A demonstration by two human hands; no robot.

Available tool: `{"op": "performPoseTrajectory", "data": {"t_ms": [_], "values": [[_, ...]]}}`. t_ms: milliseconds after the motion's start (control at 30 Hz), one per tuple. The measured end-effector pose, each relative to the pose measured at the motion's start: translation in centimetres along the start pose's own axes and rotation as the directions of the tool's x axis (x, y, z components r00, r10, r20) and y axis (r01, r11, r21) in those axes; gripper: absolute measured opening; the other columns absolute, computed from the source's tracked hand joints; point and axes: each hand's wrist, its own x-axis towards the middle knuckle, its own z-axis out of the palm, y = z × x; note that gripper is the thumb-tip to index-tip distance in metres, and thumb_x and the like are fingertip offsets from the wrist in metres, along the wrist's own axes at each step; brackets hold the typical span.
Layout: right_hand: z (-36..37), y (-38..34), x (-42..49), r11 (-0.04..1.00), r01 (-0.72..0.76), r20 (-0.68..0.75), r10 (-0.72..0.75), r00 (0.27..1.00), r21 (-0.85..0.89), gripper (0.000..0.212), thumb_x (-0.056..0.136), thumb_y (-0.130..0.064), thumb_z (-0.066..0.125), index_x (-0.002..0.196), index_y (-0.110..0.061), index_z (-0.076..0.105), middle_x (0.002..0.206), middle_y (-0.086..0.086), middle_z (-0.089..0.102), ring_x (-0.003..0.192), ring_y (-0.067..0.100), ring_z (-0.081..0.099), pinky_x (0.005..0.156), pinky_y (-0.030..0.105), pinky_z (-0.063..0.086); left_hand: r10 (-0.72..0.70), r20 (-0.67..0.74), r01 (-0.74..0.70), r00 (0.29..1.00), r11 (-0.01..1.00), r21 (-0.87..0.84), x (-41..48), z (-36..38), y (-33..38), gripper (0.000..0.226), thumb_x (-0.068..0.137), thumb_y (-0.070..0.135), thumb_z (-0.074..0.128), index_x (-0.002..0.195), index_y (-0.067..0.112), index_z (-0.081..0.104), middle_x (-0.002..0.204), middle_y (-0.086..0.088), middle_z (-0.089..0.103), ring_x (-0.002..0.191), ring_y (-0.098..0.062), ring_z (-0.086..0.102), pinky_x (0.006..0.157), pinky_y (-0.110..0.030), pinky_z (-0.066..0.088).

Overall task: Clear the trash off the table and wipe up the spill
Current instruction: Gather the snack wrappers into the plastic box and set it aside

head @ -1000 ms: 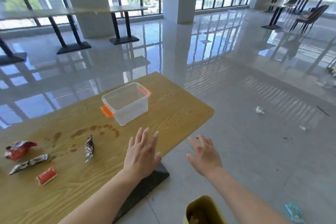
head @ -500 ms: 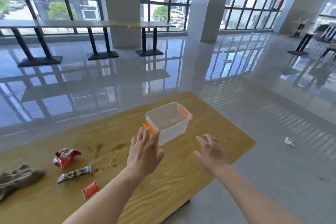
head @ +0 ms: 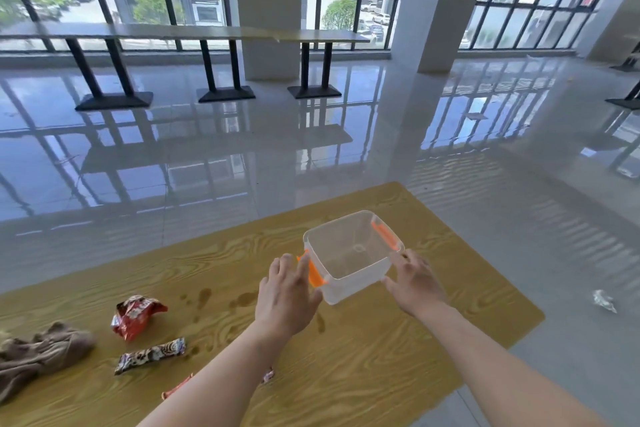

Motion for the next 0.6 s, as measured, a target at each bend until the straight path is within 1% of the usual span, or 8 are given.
{"op": "performPoseTrajectory", "data": {"t_ms": [67, 167, 233, 300, 367, 433, 500, 600], "values": [[0.0, 0.4, 2.3, 0.999, 0.014, 0.013, -0.014, 1.0, 0.034, 0.054, 0.091, -0.033, 0.058, 0.142, -0.026, 0.041, 0.15, 0.005, 0.035, 0.13, 0.028, 0.039, 0.104, 0.039, 0.041, -0.055, -0.006, 0.055, 0.998, 0.998, -0.029, 1.6, 0.7, 0.6, 0.067, 0.09, 0.049, 0.049, 0.149, 0.028, 0.024, 0.144, -0.006, 0.036, 0.133, -0.025, 0.031, 0.095, -0.043, 0.042], [0.1, 1.1, 5.8, 0.993, 0.06, 0.028, -0.063, 0.998, 0.101, 0.071, 0.091, -0.031, 0.057, 0.151, -0.043, 0.021, 0.138, 0.003, 0.042, 0.123, 0.027, 0.044, 0.102, 0.039, 0.041, -0.161, 0.009, 0.161, 0.987, 0.983, -0.085, 4.0, 1.9, 1.8, 0.064, 0.09, 0.05, 0.049, 0.147, 0.028, 0.026, 0.136, -0.004, 0.04, 0.124, -0.025, 0.039, 0.09, -0.041, 0.046], [0.4, 1.8, 8.1, 0.99, 0.081, 0.05, -0.087, 0.995, 0.111, 0.076, 0.093, -0.029, 0.056, 0.15, -0.05, 0.012, 0.13, 0.004, 0.045, 0.119, 0.028, 0.044, 0.1, 0.038, 0.041, -0.251, 0.035, 0.253, 0.967, 0.953, -0.165, 5.5, 2.9, 2.5, 0.065, 0.089, 0.051, 0.049, 0.146, 0.029, 0.027, 0.128, -0.003, 0.043, 0.118, -0.025, 0.043, 0.088, -0.04, 0.047], [0.7, 2.6, 10.2, 0.992, 0.089, 0.07, -0.095, 0.993, 0.085, 0.071, 0.092, -0.024, 0.052, 0.15, -0.048, 0.018, 0.126, 0.005, 0.046, 0.113, 0.029, 0.045, 0.095, 0.036, 0.04, -0.332, 0.076, 0.34, 0.94, 0.908, -0.245, 6.8, 4.0, 3.1, 0.068, 0.088, 0.051, 0.05, 0.146, 0.028, 0.023, 0.123, -0.004, 0.045, 0.112, -0.025, 0.048, 0.085, -0.039, 0.046], [1.0, 3.4, 11.9, 0.994, 0.089, 0.087, -0.094, 0.992, 0.059, 0.06, 0.092, -0.021, 0.052, 0.147, -0.035, 0.033, 0.123, 0.007, 0.047, 0.108, 0.03, 0.047, 0.089, 0.035, 0.038, -0.391, 0.115, 0.407, 0.913, 0.858, -0.312, 7.8, 5.0, 3.5, 0.072, 0.087, 0.05, 0.053, 0.147, 0.028, 0.02, 0.121, -0.006, 0.046, 0.106, -0.027, 0.052, 0.081, -0.037, 0.046], [1.4, 4.1, 13.2, 0.996, 0.062, 0.108, -0.069, 0.992, 0.07, 0.047, 0.092, -0.021, 0.054, 0.138, -0.022, 0.044, 0.124, 0.008, 0.047, 0.108, 0.029, 0.047, 0.088, 0.035, 0.039, -0.424, 0.123, 0.438, 0.898, 0.824, -0.36, 8.4, 5.7, 3.7, 0.071, 0.086, 0.045, 0.056, 0.146, 0.031, 0.021, 0.116, -0.005, 0.045, 0.098, -0.026, 0.053, 0.077, -0.036, 0.046], [1.9, 4.6, 14.1, 0.996, 0.076, 0.116, -0.082, 0.99, 0.055, 0.042, 0.092, -0.021, 0.056, 0.133, -0.017, 0.048, 0.125, 0.007, 0.049, 0.107, 0.027, 0.048, 0.086, 0.034, 0.041, -0.439, 0.106, 0.444, 0.892, 0.811, -0.381, 8.7, 6.2, 3.7, 0.074, 0.085, 0.036, 0.056, 0.148, 0.038, 0.017, 0.111, -0.002, 0.043, 0.092, -0.022, 0.053, 0.073, -0.034, 0.046], [2.5, 5.0, 14.8, 0.991, 0.126, 0.109, -0.131, 0.985, 0.046, 0.04, 0.092, -0.02, 0.057, 0.131, -0.018, 0.049, 0.124, 0.005, 0.052, 0.102, 0.025, 0.051, 0.082, 0.031, 0.041, -0.442, 0.086, 0.438, 0.893, 0.81, -0.39, 8.9, 6.4, 3.7, 0.079, 0.083, 0.026, 0.059, 0.148, 0.043, 0.017, 0.111, 0.001, 0.042, 0.088, -0.019, 0.053, 0.07, -0.031, 0.046]]}}
